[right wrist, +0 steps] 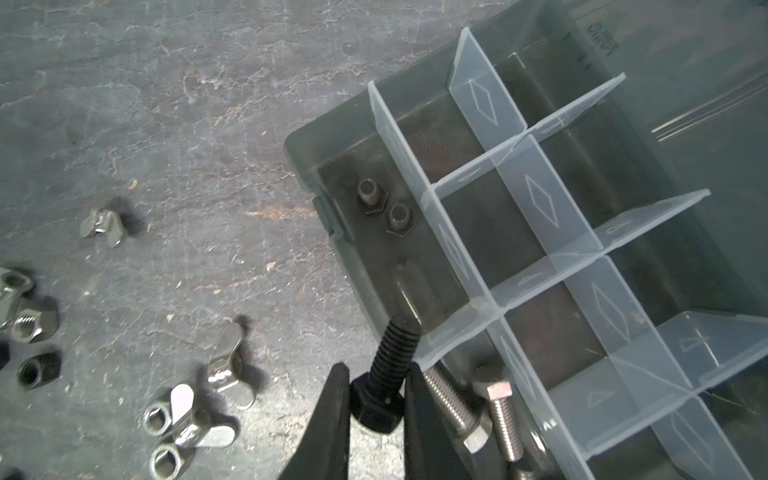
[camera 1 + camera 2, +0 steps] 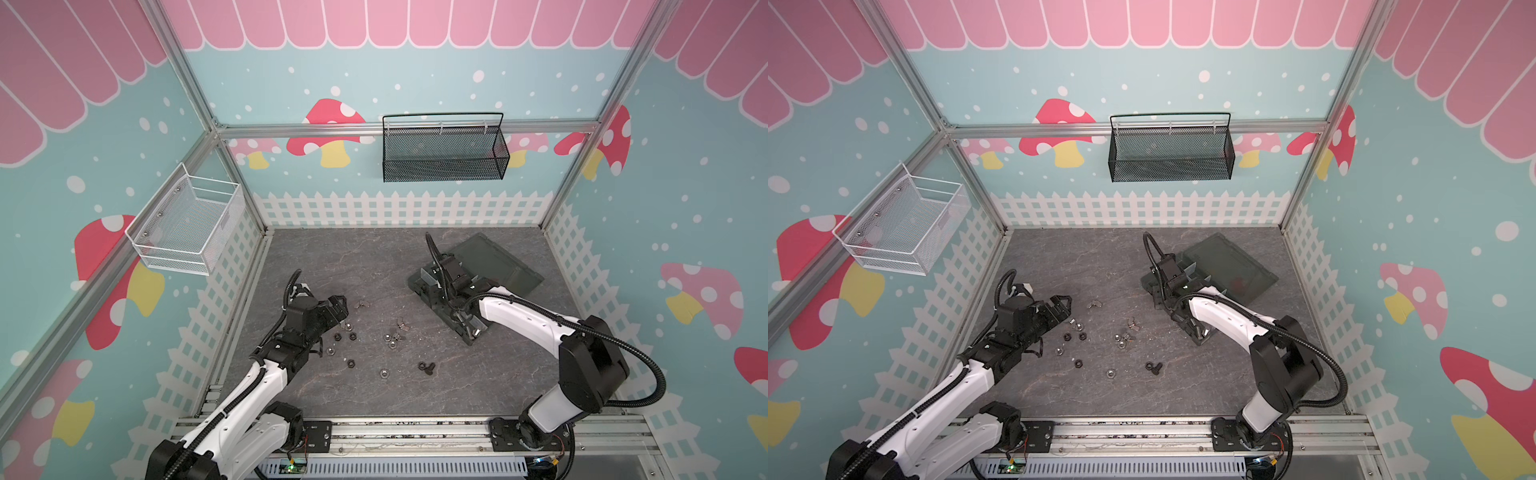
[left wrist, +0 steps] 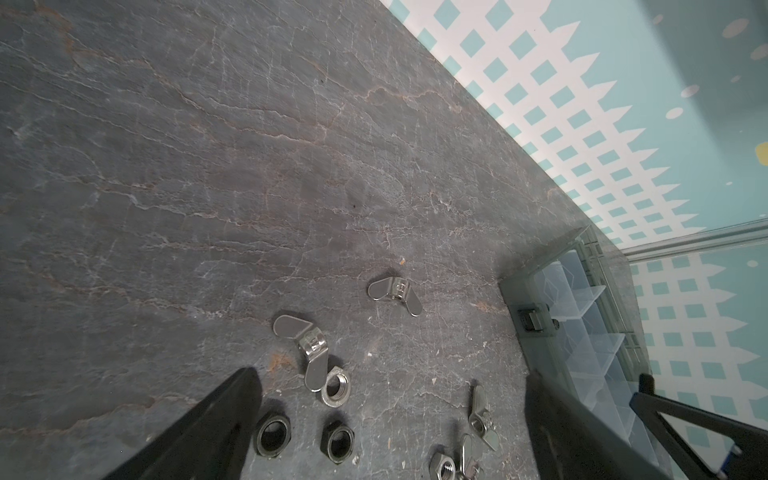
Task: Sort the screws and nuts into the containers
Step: 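Carry the black bolt over the organizer box compartment, then open the right gripper to drop the black bolt into the compartment, then move the right gripper down to a black bolt beside a hex nut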
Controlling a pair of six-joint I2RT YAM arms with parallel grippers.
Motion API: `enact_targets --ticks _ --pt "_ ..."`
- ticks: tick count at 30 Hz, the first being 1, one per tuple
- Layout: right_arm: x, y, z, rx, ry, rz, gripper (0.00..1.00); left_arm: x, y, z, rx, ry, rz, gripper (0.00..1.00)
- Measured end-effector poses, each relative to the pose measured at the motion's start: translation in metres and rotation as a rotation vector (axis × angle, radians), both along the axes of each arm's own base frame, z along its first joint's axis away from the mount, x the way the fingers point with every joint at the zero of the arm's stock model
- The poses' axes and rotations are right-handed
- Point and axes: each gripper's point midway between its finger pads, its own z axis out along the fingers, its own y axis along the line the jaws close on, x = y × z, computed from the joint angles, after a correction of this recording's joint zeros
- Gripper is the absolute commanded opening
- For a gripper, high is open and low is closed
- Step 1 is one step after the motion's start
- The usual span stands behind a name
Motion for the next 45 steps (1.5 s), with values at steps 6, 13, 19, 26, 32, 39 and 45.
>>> enact_targets --ticks 6,13,19,26,32,39,45 --pt "0.009 -0.002 -0.007 -0.030 0.014 0.013 0.09 0.000 0.000 0.001 -0.001 -0.002 0.000 1.00" --pt "0.030 -0.005 -0.045 -0.097 0.071 0.015 0.14 -0.001 0.000 0.004 -0.004 -0.014 0.001 1.00" --pt "0.032 -0.004 -0.048 -0.107 0.075 0.025 0.25 -0.001 0.001 0.007 -0.007 -0.023 0.001 1.00" --pt "0.034 -0.003 -0.046 -0.108 0.068 0.032 0.39 -0.002 0.001 0.007 -0.006 -0.023 0.002 1.00" --pt "0.034 -0.003 -0.045 -0.108 0.068 0.033 0.39 -0.002 0.001 0.008 -0.005 -0.025 0.004 1.00" --pt "0.030 -0.004 -0.025 -0.081 0.036 0.033 0.41 -0.002 0.002 0.010 -0.007 -0.032 0.004 1.00" --pt "0.008 -0.003 0.006 -0.030 -0.009 0.037 0.45 -0.002 0.002 0.010 -0.007 -0.032 0.004 1.00"
